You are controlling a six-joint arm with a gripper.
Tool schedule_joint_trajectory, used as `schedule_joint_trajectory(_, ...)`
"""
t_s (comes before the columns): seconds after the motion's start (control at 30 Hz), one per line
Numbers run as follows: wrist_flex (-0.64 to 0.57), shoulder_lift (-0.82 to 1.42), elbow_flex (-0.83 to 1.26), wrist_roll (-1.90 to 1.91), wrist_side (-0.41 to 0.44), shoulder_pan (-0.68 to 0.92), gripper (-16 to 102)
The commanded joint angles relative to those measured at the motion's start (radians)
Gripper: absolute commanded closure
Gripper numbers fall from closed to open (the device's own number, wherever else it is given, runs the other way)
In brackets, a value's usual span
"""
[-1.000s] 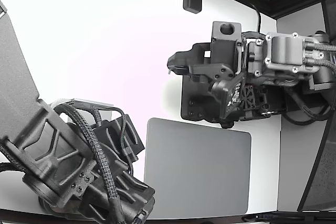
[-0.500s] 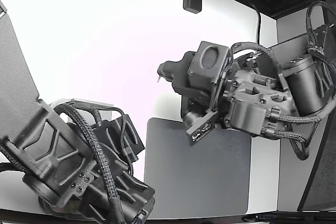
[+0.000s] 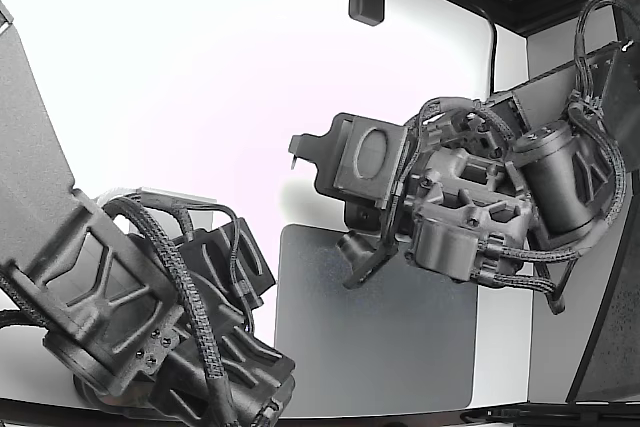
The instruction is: Peel off protective film from adhesive tape.
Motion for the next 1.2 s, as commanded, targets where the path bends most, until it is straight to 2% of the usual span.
schedule_joint_trajectory(0.0, -0.057, 0.061, 0.028, -0.071, -0.003, -0.011, 98)
schedule_joint_trajectory(0.2, -0.061, -0.037, -0.026, -0.077, 0.026, -0.018, 98)
schedule_joint_trajectory(0.27, -0.112, -0.031, -0.026, -0.118, -0.018, -0.025, 98)
schedule_joint_trajectory(0.37, -0.201, -0.012, 0.009, -0.120, -0.025, -0.028, 98)
schedule_joint_trajectory(0.53, -0.281, 0.009, 0.060, -0.109, -0.041, -0.032, 98)
schedule_joint_trajectory(0.87, -0.296, -0.061, 0.029, -0.087, -0.097, -0.115, 98)
schedule_joint_trajectory(1.17, -0.383, -0.064, 0.077, -0.078, -0.101, -0.115, 98)
